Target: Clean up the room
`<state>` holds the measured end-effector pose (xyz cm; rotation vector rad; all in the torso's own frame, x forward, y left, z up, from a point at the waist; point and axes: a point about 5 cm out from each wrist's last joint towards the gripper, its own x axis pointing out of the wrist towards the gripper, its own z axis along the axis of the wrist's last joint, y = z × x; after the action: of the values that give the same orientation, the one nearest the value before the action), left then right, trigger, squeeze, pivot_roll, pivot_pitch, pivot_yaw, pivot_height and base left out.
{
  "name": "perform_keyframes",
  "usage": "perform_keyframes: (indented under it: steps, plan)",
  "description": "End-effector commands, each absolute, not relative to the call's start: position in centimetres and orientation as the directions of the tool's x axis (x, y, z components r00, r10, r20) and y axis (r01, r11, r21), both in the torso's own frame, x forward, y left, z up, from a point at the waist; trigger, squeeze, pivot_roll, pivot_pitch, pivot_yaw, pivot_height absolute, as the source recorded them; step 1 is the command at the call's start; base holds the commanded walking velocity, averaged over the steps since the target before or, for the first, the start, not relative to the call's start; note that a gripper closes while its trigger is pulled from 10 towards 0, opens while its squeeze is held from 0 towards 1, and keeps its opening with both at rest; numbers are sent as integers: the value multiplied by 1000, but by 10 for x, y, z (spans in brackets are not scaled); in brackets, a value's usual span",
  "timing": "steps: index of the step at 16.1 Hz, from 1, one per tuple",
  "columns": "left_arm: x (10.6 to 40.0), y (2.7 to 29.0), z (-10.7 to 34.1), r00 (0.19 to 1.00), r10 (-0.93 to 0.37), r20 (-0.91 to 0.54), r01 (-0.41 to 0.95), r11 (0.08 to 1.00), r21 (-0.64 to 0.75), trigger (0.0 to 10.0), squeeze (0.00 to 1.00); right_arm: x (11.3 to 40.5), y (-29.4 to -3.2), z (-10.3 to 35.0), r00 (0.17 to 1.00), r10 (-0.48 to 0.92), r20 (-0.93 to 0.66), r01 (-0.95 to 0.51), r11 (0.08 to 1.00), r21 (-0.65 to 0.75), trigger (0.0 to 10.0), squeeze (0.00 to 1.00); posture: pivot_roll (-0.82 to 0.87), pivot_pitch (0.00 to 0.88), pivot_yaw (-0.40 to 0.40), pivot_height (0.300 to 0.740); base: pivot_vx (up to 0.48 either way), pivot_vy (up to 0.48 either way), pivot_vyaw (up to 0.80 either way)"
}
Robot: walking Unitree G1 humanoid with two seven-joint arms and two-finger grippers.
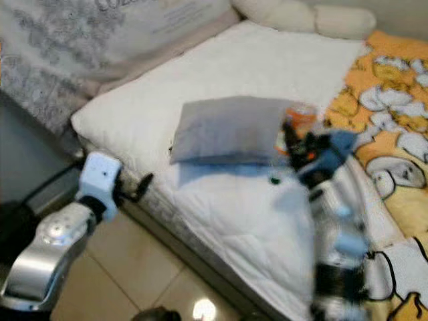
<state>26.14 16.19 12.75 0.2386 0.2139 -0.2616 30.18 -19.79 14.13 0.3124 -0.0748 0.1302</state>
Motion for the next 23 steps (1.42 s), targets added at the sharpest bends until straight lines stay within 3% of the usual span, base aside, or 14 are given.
perform_keyframes:
  steps: [1, 6, 17, 23]
  plan:
    - [260, 174, 124, 956, -156, -249, 211, 955, 211, 10000, 0, 296, -177, 137, 986, 151, 66, -164, 942, 293, 10000, 0, -79, 0, 65, 740, 0, 0, 625]
    - [256, 181, 124, 966, -89, -241, 146, 962, 230, 10000, 0, 280, -136, 125, 971, 239, 14, -227, 902, 366, 10000, 0, -42, 0, 19, 740, 0, 0, 592]
    - [258, 183, 128, 972, -76, -221, 130, 962, 239, 10000, 0, 282, -140, 110, 979, 178, -102, -134, 931, 341, 10000, 0, -52, 0, 19, 740, 0, 0, 569]
    - [261, 186, 130, 977, -54, -205, 100, 970, 220, 10000, 0, 283, -129, 107, 952, 264, -156, -207, 929, 308, 10000, 0, -74, 0, 12, 740, 0, 0, 295]
